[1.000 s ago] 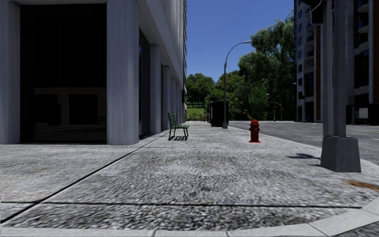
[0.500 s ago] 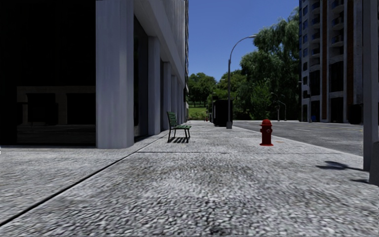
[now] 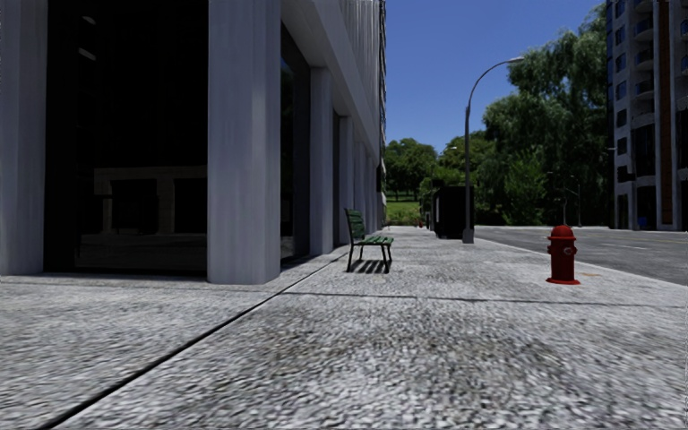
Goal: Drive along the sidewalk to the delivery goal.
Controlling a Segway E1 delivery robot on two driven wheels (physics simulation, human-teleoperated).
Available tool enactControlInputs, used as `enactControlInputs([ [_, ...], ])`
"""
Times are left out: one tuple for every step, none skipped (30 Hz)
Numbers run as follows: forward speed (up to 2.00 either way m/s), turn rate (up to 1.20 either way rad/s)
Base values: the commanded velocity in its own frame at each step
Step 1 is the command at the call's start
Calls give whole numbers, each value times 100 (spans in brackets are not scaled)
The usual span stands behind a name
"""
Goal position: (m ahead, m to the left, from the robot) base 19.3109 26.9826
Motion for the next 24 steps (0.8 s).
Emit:
enactControlInputs([
  [129,50],
  [129,50],
  [129,50],
  [129,50],
  [129,50],
  [129,51],
  [129,51],
  [129,51],
  [129,51],
  [129,54],
  [129,57],
  [129,58],
  [129,59],
  [129,59],
  [129,59],
  [129,59],
  [129,59],
  [129,59],
  [129,59],
  [129,59],
  [129,64],
  [129,67],
  [129,67],
  [129,69],
])
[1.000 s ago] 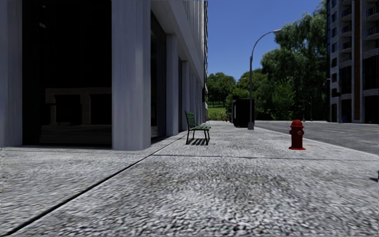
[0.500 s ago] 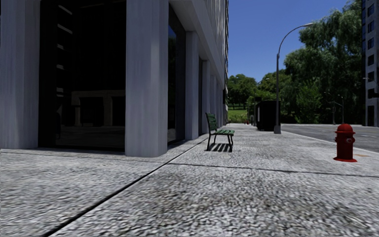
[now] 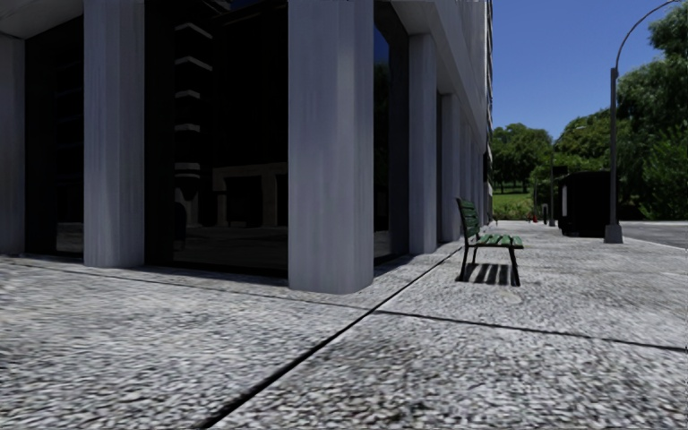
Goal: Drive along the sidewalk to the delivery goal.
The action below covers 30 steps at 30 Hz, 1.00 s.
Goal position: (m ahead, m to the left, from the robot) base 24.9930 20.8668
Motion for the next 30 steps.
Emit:
enactControlInputs([
  [129,69],
  [129,69],
  [130,69],
  [130,69],
  [130,69],
  [133,69],
  [133,69],
  [135,69],
  [136,69],
  [137,69],
  [141,69],
  [146,69],
  [148,69],
  [148,69],
  [148,69],
  [148,69],
  [148,69],
  [149,69],
  [149,69],
  [149,69],
  [150,69],
  [150,69],
  [150,69],
  [150,69],
  [150,69],
  [150,69],
  [150,69],
  [150,69],
  [150,69],
  [150,69],
])
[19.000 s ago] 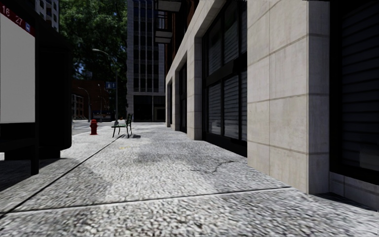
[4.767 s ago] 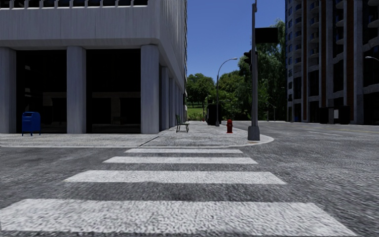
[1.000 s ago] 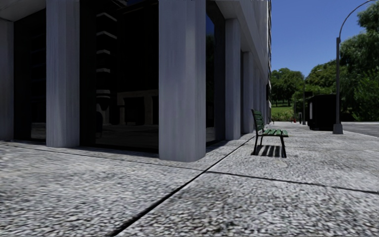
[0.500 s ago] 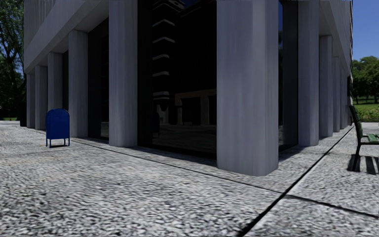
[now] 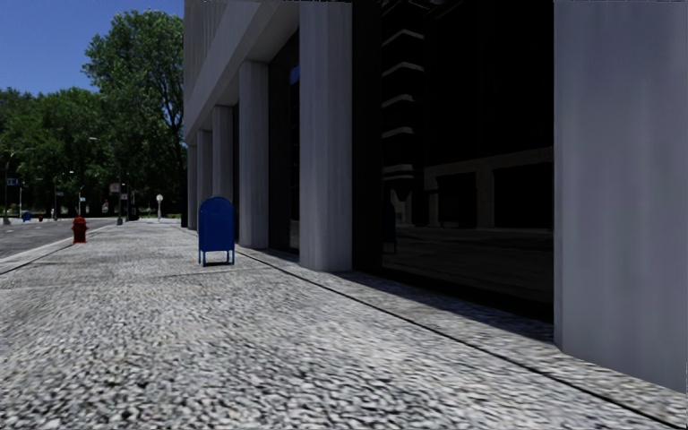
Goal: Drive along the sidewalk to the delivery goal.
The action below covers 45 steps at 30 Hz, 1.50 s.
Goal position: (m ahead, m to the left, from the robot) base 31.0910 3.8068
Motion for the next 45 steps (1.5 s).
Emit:
enactControlInputs([
  [150,69],
  [150,69],
  [150,69],
  [150,69],
  [150,69],
  [150,69],
  [150,69],
  [150,69],
  [150,69],
  [150,69],
  [150,69],
  [150,69],
  [150,69],
  [150,69],
  [150,69],
  [150,69],
  [150,69],
  [150,69],
  [150,69],
  [150,69],
  [150,69],
  [150,68],
  [150,67],
  [150,66],
  [150,64],
  [150,57],
  [152,0],
  [200,0],
  [200,0],
  [200,0],
  [200,0],
  [200,0],
  [200,0],
  [200,0],
  [200,0],
  [200,0],
  [200,0],
  [200,0],
  [200,0],
  [200,0],
  [200,0],
  [200,0],
  [200,0],
  [200,0],
  [200,0],
])
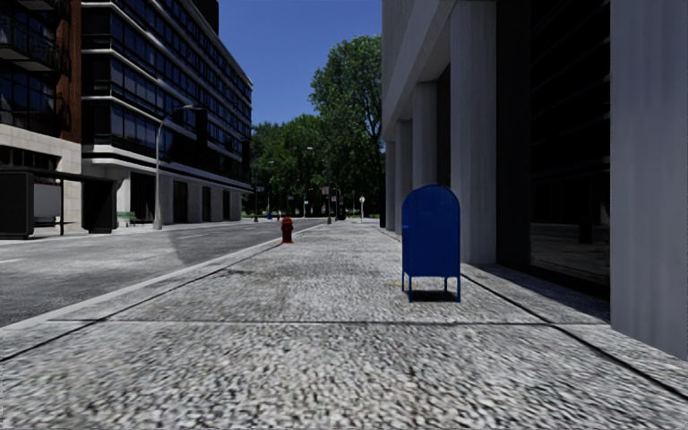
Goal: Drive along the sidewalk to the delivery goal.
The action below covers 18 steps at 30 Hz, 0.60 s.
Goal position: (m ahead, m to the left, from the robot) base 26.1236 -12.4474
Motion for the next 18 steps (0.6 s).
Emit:
enactControlInputs([
  [200,0],
  [200,0],
  [200,0],
  [200,0],
  [200,0],
  [200,0],
  [200,0],
  [200,0],
  [200,0],
  [200,0],
  [200,0],
  [200,0],
  [200,0],
  [200,0],
  [200,0],
  [200,0],
  [200,0],
  [200,0],
])
